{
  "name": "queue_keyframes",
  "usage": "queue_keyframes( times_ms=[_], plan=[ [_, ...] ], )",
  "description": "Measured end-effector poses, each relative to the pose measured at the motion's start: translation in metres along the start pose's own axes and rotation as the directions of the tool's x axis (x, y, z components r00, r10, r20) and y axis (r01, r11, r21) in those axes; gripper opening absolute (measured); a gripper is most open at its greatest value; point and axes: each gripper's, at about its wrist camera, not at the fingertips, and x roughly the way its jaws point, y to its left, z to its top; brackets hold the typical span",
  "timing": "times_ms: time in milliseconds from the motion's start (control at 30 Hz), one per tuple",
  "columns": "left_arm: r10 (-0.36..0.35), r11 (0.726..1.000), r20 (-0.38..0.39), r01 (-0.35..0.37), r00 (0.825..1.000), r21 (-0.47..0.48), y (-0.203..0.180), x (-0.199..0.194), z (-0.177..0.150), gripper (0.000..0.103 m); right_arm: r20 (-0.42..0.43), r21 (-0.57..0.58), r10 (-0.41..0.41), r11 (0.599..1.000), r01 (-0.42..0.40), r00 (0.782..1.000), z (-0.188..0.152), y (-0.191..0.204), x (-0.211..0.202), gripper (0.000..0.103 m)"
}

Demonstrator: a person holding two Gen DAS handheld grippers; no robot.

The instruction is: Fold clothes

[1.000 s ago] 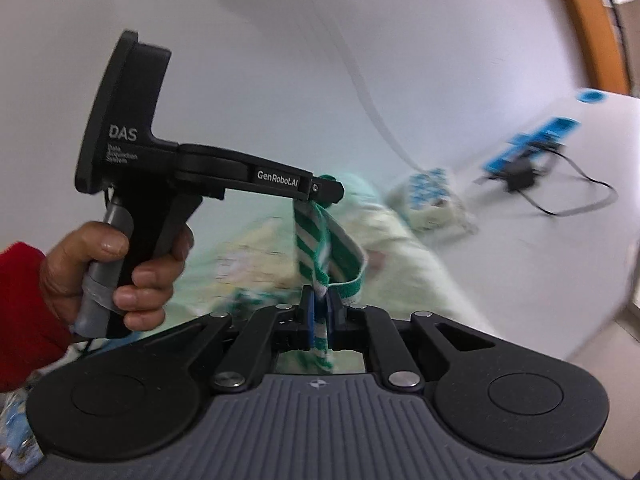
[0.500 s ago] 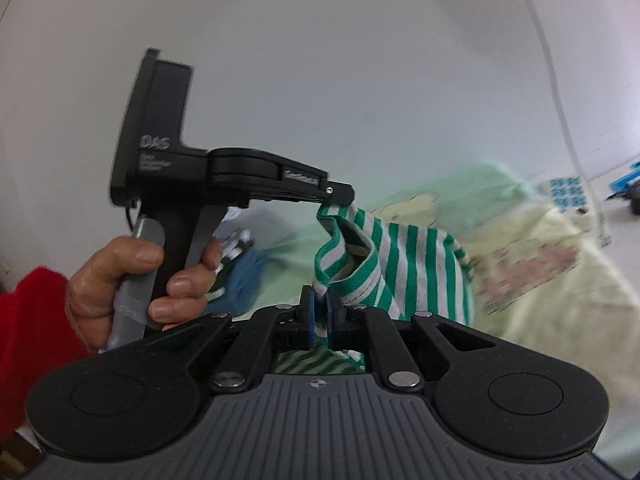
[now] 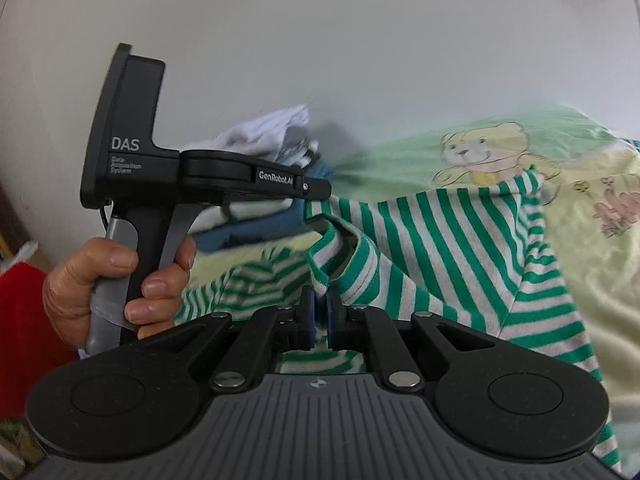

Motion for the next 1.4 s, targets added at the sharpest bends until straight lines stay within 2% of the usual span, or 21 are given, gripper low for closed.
queue_keyframes(
  times_ms=[200, 267, 333, 433, 500, 633, 700, 767, 833, 867, 900, 933, 967, 1067, 1100, 1167, 1200, 1233, 1267, 1333, 1400],
  plan=[
    [0.021, 0.999, -0.037, -0.022, 0.999, -0.031, 0.014, 0.012, -0.033, 0.002, -0.109, -0.076, -0.037, 0.997, 0.029, 0.993, -0.011, 0.010, 0.029, 0.007],
    [0.029, 0.998, -0.052, -0.032, 0.998, -0.058, 0.018, 0.018, -0.040, 0.002, -0.161, -0.107, -0.017, 0.994, -0.001, 0.987, -0.010, 0.009, 0.032, 0.016],
    [0.045, 0.996, -0.064, -0.050, 0.997, -0.073, 0.020, 0.023, -0.046, 0.002, -0.173, -0.137, 0.019, 0.990, -0.043, 0.985, 0.001, 0.003, 0.025, 0.015],
    [0.046, 0.991, -0.060, -0.053, 0.997, -0.120, 0.026, 0.022, -0.051, 0.002, -0.063, -0.176, -0.032, 0.984, 0.020, 0.998, 0.031, -0.020, -0.001, 0.021],
    [0.045, 0.988, -0.052, -0.052, 0.998, -0.148, 0.029, 0.020, -0.051, 0.001, -0.012, -0.252, -0.153, 0.957, 0.145, 0.988, 0.052, -0.040, -0.002, 0.025],
    [0.018, 0.985, -0.063, -0.028, 0.998, -0.169, 0.028, 0.017, -0.051, 0.002, 0.027, -0.418, -0.303, 0.862, 0.286, 0.953, 0.072, -0.072, 0.028, 0.026],
    [-0.009, 0.985, -0.073, -0.004, 0.997, -0.173, 0.026, 0.013, -0.051, 0.003, 0.023, -0.515, -0.290, 0.817, 0.260, 0.957, 0.077, -0.073, 0.044, 0.026],
    [-0.043, 0.979, -0.072, 0.028, 0.996, -0.200, 0.025, 0.003, -0.054, 0.015, 0.008, -0.614, -0.254, 0.762, 0.205, 0.967, 0.078, -0.069, 0.058, 0.027],
    [-0.077, 0.969, -0.075, 0.057, 0.994, -0.240, 0.021, -0.010, -0.059, 0.042, -0.026, -0.691, -0.226, 0.708, 0.146, 0.974, 0.076, -0.063, 0.070, 0.035],
    [-0.085, 0.966, -0.076, 0.063, 0.993, -0.252, 0.017, -0.016, -0.062, 0.045, -0.049, -0.717, -0.223, 0.686, 0.121, 0.974, 0.074, -0.062, 0.076, 0.036],
    [-0.093, 0.964, -0.076, 0.071, 0.993, -0.257, 0.012, -0.023, -0.065, 0.050, -0.072, -0.741, -0.224, 0.664, 0.098, 0.972, 0.072, -0.063, 0.081, 0.034],
    [-0.103, 0.963, -0.074, 0.081, 0.992, -0.256, 0.004, -0.029, -0.068, 0.053, -0.090, -0.750, -0.225, 0.656, 0.082, 0.970, 0.072, -0.066, 0.085, 0.020],
    [-0.108, 0.964, -0.072, 0.087, 0.992, -0.251, -0.004, -0.036, -0.071, 0.055, -0.108, -0.754, -0.226, 0.653, 0.069, 0.968, 0.074, -0.070, 0.088, 0.002],
    [-0.075, 0.976, -0.060, 0.061, 0.995, -0.210, -0.030, -0.044, -0.080, 0.071, -0.137, -0.686, -0.158, 0.728, 0.022, 0.978, 0.092, -0.080, 0.094, 0.000],
    [-0.063, 0.979, -0.061, 0.050, 0.996, -0.199, -0.038, -0.044, -0.082, 0.071, -0.142, -0.664, -0.139, 0.748, 0.010, 0.980, 0.097, -0.083, 0.099, 0.000],
    [-0.074, 0.978, -0.090, 0.055, 0.993, -0.200, -0.049, -0.035, -0.086, 0.056, -0.187, -0.646, -0.129, 0.763, -0.023, 0.974, 0.101, -0.084, 0.114, 0.000],
    [-0.081, 0.979, -0.109, 0.059, 0.991, -0.198, -0.054, -0.030, -0.088, 0.030, -0.195, -0.670, -0.144, 0.742, -0.024, 0.970, 0.099, -0.081, 0.118, 0.000],
    [-0.072, 0.982, -0.128, 0.048, 0.989, -0.183, -0.059, -0.027, -0.090, 0.019, -0.195, -0.704, -0.165, 0.710, -0.021, 0.967, 0.096, -0.078, 0.120, 0.004],
    [-0.052, 0.985, -0.134, 0.029, 0.990, -0.172, -0.063, -0.025, -0.092, 0.020, -0.182, -0.730, -0.175, 0.683, -0.014, 0.968, 0.095, -0.072, 0.118, 0.013],
    [-0.040, 0.986, -0.128, 0.018, 0.991, -0.168, -0.065, -0.026, -0.093, 0.020, -0.175, -0.707, -0.108, 0.705, -0.048, 0.979, 0.100, -0.062, 0.103, 0.028],
    [-0.035, 0.986, -0.125, 0.014, 0.992, -0.163, -0.066, -0.026, -0.093, 0.020, -0.198, -0.672, -0.007, 0.729, -0.131, 0.980, 0.106, -0.048, 0.093, 0.032]
  ],
)
